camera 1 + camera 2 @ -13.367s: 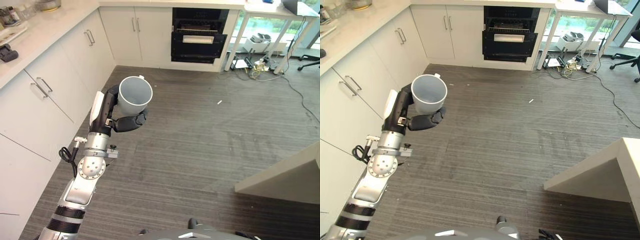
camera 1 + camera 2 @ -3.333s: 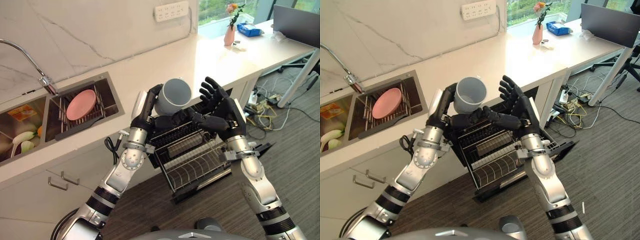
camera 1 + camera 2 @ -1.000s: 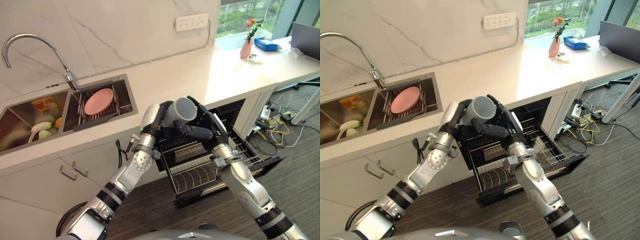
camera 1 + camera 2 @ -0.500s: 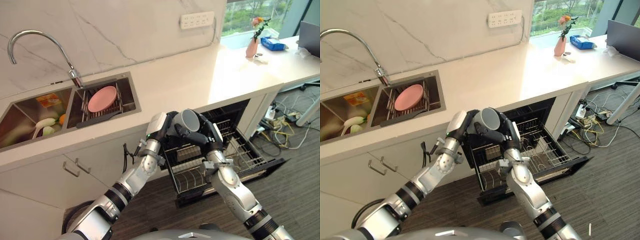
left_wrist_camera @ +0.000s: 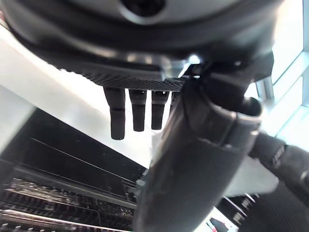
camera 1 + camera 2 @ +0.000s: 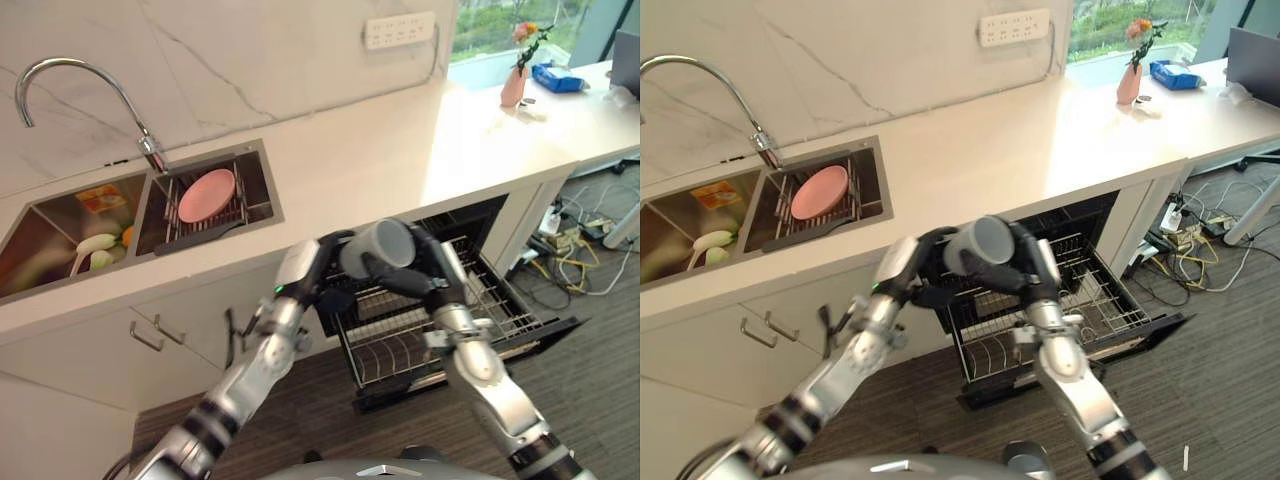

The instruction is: Place the dishes in the dishwasher.

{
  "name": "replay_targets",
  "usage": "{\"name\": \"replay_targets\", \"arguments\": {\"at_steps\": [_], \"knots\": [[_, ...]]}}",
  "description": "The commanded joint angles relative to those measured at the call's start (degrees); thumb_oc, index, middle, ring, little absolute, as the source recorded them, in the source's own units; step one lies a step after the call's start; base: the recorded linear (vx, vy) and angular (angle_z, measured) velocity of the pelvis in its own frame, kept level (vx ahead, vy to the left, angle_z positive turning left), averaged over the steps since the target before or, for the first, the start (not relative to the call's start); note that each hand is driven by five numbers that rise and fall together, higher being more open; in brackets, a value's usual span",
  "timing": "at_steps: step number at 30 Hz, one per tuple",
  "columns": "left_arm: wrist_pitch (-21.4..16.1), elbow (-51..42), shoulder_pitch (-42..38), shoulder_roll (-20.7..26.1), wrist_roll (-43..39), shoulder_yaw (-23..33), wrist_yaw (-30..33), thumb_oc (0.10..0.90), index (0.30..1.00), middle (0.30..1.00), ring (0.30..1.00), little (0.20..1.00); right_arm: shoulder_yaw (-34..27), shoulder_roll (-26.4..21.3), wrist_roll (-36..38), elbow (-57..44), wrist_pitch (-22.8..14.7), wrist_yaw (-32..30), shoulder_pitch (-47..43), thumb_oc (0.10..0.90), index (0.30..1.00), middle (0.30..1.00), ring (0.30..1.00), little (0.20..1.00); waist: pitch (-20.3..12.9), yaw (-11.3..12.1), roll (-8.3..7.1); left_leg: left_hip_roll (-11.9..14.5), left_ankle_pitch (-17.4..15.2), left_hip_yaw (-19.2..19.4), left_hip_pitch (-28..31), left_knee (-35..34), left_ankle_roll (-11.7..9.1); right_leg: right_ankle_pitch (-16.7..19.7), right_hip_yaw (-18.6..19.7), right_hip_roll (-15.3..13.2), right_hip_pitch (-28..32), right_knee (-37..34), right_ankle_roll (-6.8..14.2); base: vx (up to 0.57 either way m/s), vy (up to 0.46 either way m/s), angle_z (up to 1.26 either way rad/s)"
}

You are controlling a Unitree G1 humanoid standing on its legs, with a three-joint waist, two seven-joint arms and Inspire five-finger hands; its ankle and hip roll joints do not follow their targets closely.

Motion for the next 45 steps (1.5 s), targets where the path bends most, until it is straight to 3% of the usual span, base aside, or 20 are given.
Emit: {"name": "replay_targets", "arguments": {"at_steps": [1, 3, 8, 11, 14, 15, 17, 19, 20, 23, 26, 30, 31, 36, 42, 43, 45], "knots": [[-1.9, -0.7, -2.2, 2.7, -1.8, 5.5, 3.3, 0.800, 0.900, 0.900, 0.900, 0.900, -5.8, 2.9, -1.7, -9.3, -8.2, 0.5, -8.4, 0.400, 0.300, 0.300, 0.300, 0.300, -0.4, 1.5, -6.45, 1.7, -2.7, 3.4, 4.5, 0.1, -3.3, 11.9, -1.2, -3.6, 10.7, -20.1, 7.3, 0.03, 0.000, 0.13], [-1.7, -0.4, 3.1, 3.3, -2.3, 10.8, 3.4, 0.800, 0.900, 0.900, 0.900, 0.900, -9.1, 1.9, -2.7, -8.3, -7.3, 1.4, -7.0, 0.400, 0.300, 0.300, 0.300, 0.300, -0.4, 2.6, -6.68, 1.5, -2.7, 2.8, 4.3, 0.1, -3.2, 11.8, -1.9, -3.6, 11.0, -20.2, 7.3, 0.03, 0.003, 0.05], [-0.9, 1.5, 7.5, 2.5, -5.0, 15.2, 2.8, 0.800, 0.900, 0.900, 0.900, 0.900, -9.9, 0.9, -0.8, -4.3, -5.7, 3.3, -6.5, 0.400, 0.300, 0.300, 0.300, 0.300, -0.1, 3.9, -7.16, 1.4, -2.5, 1.9, 3.8, 0.1, -3.2, 11.7, -2.8, -3.7, 11.0, -20.0, 7.3, 0.00, -0.001, 0.15], [0.1, 4.7, 10.8, 1.9, -8.6, 18.0, 1.0, 0.800, 0.900, 0.900, 0.900, 0.900, -9.1, -2.2, -0.1, 2.8, -2.1, 6.1, -7.6, 0.400, 0.300, 0.300, 0.300, 0.300, 1.0, 6.4, -8.14, 1.2, -2.0, 0.5, 2.3, 0.1, -3.1, 11.7, -4.4, -4.0, 10.5, -19.5, 7.3, -0.05, -0.016, 0.27], [0.3, 6.4, 11.6, 2.6, -8.7, 17.9, -0.4, 0.800, 0.900, 0.900, 0.900, 0.900, -8.6, -4.1, -1.1, 7.3, -0.8, 7.3, -8.5, 0.400, 0.300, 0.300, 0.300, 0.300, 1.5, 7.5, -8.67, 1.1, -1.7, -0.5, 1.3, 0.1, -3.1, 11.7, -5.5, -4.2, 10.4, -19.6, 7.3, -0.05, -0.022, 0.34], [1.1, 10.9, 11.6, 3.3, -8.2, 16.5, -3.0, 0.800, 0.900, 0.900, 0.900, 0.900, -7.5, -6.2, -1.3, 15.9, 1.9, 9.0, -9.8, 0.400, 0.300, 0.300, 0.300, 0.300, 2.6, 9.7, -9.44, 0.9, -1.1, -2.0, -0.4, 0.1, -3.2, 11.8, -7.6, -4.4, 10.2, -19.7, 7.3, -0.07, -0.034, 0.38], [1.1, 11.0, 11.5, 3.3, -8.2, 16.4, -3.0, 0.800, 0.900, 0.900, 0.900, 0.900, -7.5, -6.2, -1.3, 16.1, 1.8, 9.1, -10.0, 0.400, 0.300, 0.300, 0.300, 0.300, 2.7, 9.6, -9.44, 0.9, -1.1, -2.2, -0.5, 0.1, -3.2, 11.8, -7.8, -4.4, 10.2, -19.7, 7.3, -0.04, -0.021, 0.49], [1.6, 16.4, 11.6, 3.0, -8.5, 14.7, -5.3, 0.800, 0.900, 0.900, 0.900, 0.900, -7.0, -6.9, -4.2, 23.8, 3.6, 9.2, -11.8, 0.400, 0.300, 0.300, 0.300, 0.300, 3.3, 11.1, -9.75, 0.6, -0.7, -3.8, -1.8, 0.1, -3.3, 11.9, -10.2, -4.5, 10.4, -20.1, 7.4, -0.02, -0.020, 0.63], [2.0, 20.2, 11.9, 2.5, -8.5, 13.1, -6.6, 0.800, 0.900, 0.900, 0.900, 0.900, -6.3, -5.4, -6.1, 30.3, 4.7, 8.4, -13.2, 0.400, 0.300, 0.300, 0.300, 0.300, 3.5, 12.1, -9.91, 0.6, -0.6, -4.5, -2.4, 0.1, -3.3, 11.9, -10.9, -4.5, 10.4, -20.2, 7.4, 0.01, -0.009, 0.42], [2.3, 23.4, 11.8, 1.9, -8.7, 12.5, -7.3, 0.800, 0.900, 0.900, 0.900, 0.900, -5.9, -4.2, -7.2, 34.3, 5.3, 8.0, -14.8, 0.400, 0.300, 0.300, 0.300, 0.300, 3.8, 12.7, -10.10, 0.6, -0.5, -4.8, -3.0, 0.1, -3.2, 11.8, -11.3, -4.5, 10.2, -20.3, 7.4, 0.01, -0.005, 0.27], [4.0, 32.8, 11.1, -1.0, -10.2, 11.0, -8.5, 0.800, 0.900, 0.900, 0.900, 0.900, -3.8, -0.3, -8.3, 43.2, 6.7, 7.9, -17.4, 0.400, 0.300, 0.300, 0.300, 0.300, 4.0, 13.6, -10.34, 0.7, -0.3, -5.2, -3.3, 0.1, -3.2, 11.8, -11.6, -4.4, 10.0, -20.2, 7.2, 0.01, 0.001, 0.07], [4.1, 36.7, 10.0, -2.2, -10.1, 9.8, -8.3, 0.800, 0.900, 0.900, 0.900, 0.900, -2.9, 1.7, -7.4, 47.1, 6.7, 8.1, -19.2, 0.400, 0.300, 0.300, 0.300, 0.300, 3.9, 13.9, -10.52, 0.7, -0.4, -5.4, -3.2, 0.1, -3.1, 11.6, -11.6, -4.4, 10.2, -20.3, 7.1, 0.01, 0.004, 0.13], [4.3, 38.9, 9.6, -3.1, -10.7, 9.2, -7.9, 0.800, 0.900, 0.900, 0.900, 0.900, -2.2, 2.7, -6.8, 47.0, 6.6, 8.3, -20.0, 0.800, 0.900, 0.900, 0.900, 0.900, 3.8, 13.9, -10.63, 0.8, -0.5, -5.3, -3.1, 0.1, -3.1, 11.6, -11.7, -4.4, 10.3, -20.3, 7.1, 0.01, 0.008, 0.08], [4.3, 46.2, 6.9, -5.4, -12.3, 8.1, -6.3, 0.800, 0.900, 0.900, 0.900, 0.900, 0.1, 2.6, -8.8, 47.2, 6.1, 8.2, -23.0, 0.800, 0.900, 0.900, 0.900, 0.900, 3.4, 13.3, -10.60, 0.7, -0.7, -4.8, -2.5, 0.1, -3.2, 11.5, -11.1, -4.3, 10.6, -20.5, 7.0, 0.01, 0.007, -0.02], [4.3, 47.6, 5.8, -5.6, -12.5, 8.0, -5.8, 0.800, 0.900, 0.900, 0.900, 0.900, 1.3, 0.9, -11.1, 45.1, 5.9, 8.8, -24.3, 0.800, 0.900, 0.900, 0.900, 0.900, 3.3, 12.7, -10.51, 0.7, -0.9, -4.3, -2.1, 0.1, -3.2, 11.5, -10.4, -4.3, 10.5, -20.4, 7.0, 0.01, 0.014, -0.09], [4.3, 48.0, 5.7, -6.1, -12.7, 7.9, -6.2, 0.800, 0.900, 0.900, 0.900, 0.900, 2.3, -1.4, -12.2, 39.2, 6.1, 10.7, -24.7, 0.800, 0.900, 0.900, 0.900, 0.900, 3.1, 11.4, -10.39, 0.8, -1.1, -3.5, -1.5, 0.1, -3.1, 11.5, -9.5, -4.2, 10.4, -20.4, 6.9, 0.01, 0.022, -0.07], [4.4, 48.1, 5.7, -6.4, -12.7, 7.7, -6.6, 0.800, 0.900, 0.900, 0.900, 0.900, 2.7, -2.5, -12.6, 37.0, 6.2, 11.4, -24.8, 0.800, 0.900, 0.900, 0.900, 0.900, 3.2, 10.8, -10.35, 0.9, -1.3, -3.1, -1.1, 0.1, -3.1, 11.5, -8.9, -4.3, 10.3, -20.4, 7.0, 0.00, 0.014, -0.16]]}}
